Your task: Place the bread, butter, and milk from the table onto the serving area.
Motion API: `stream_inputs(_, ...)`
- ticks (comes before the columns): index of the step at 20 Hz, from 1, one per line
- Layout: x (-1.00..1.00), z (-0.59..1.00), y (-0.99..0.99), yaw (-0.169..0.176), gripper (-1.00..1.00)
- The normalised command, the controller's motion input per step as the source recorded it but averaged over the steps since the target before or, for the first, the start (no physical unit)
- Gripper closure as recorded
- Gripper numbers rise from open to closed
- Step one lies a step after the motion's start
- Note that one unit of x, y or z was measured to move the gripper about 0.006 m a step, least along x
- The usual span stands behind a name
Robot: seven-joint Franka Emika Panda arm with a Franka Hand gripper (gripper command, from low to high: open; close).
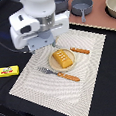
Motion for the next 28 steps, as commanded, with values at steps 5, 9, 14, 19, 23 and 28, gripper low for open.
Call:
stream_inputs(5, -1.0, -0.14, -0.29, -0.002, -1.0)
stream_inputs(9, -1.0, -0.35, -0.36, 0.0, -1.0)
stream_inputs(14, -0.93, -0.32, -0.2, 0.077, -1.0)
stream_inputs(19, -0.68, -0.06, 0.0, 0.196, -1.0)
stream_inputs(23, -0.54, 0.01, 0.0, 0.215, -1.0)
stream_inputs(28, -0.54, 0.0, -0.01, 0.211, -1.0)
